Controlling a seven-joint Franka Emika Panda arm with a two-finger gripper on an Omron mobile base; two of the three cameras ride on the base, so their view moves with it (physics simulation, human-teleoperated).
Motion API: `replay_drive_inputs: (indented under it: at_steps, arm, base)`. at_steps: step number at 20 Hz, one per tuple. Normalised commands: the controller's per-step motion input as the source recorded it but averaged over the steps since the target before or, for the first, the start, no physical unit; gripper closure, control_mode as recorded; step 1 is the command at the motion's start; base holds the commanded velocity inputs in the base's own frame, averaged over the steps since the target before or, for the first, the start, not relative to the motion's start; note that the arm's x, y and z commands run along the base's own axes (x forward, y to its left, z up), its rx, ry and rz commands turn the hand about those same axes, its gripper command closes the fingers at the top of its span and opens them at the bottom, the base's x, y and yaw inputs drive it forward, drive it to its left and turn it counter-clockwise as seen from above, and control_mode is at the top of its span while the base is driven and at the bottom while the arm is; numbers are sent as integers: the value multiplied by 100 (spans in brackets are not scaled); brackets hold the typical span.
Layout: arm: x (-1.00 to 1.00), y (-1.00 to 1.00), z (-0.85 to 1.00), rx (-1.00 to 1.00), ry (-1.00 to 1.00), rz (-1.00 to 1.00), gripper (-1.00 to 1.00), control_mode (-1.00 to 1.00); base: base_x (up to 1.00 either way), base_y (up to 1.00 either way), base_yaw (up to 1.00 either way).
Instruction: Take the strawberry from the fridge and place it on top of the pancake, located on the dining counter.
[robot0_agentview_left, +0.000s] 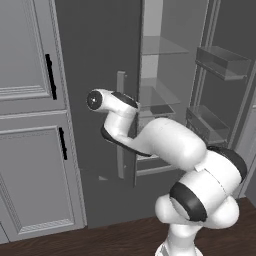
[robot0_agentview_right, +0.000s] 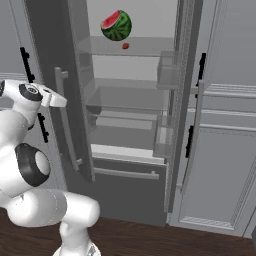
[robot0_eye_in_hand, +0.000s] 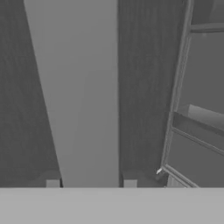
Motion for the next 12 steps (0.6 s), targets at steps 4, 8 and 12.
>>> replay_drive_inputs:
  at_steps: [4, 8, 12]
  arm:
    - [-35, 73, 0, -3, -10, 0, 100, -100]
    - [-18, 65, 0, -7, -5, 0, 100, -100]
    - [0, 57, 0, -9, 0, -5, -100, -100]
  base:
    - [0, 0, 0]
    - [0, 0, 0]
    - [0, 0, 0]
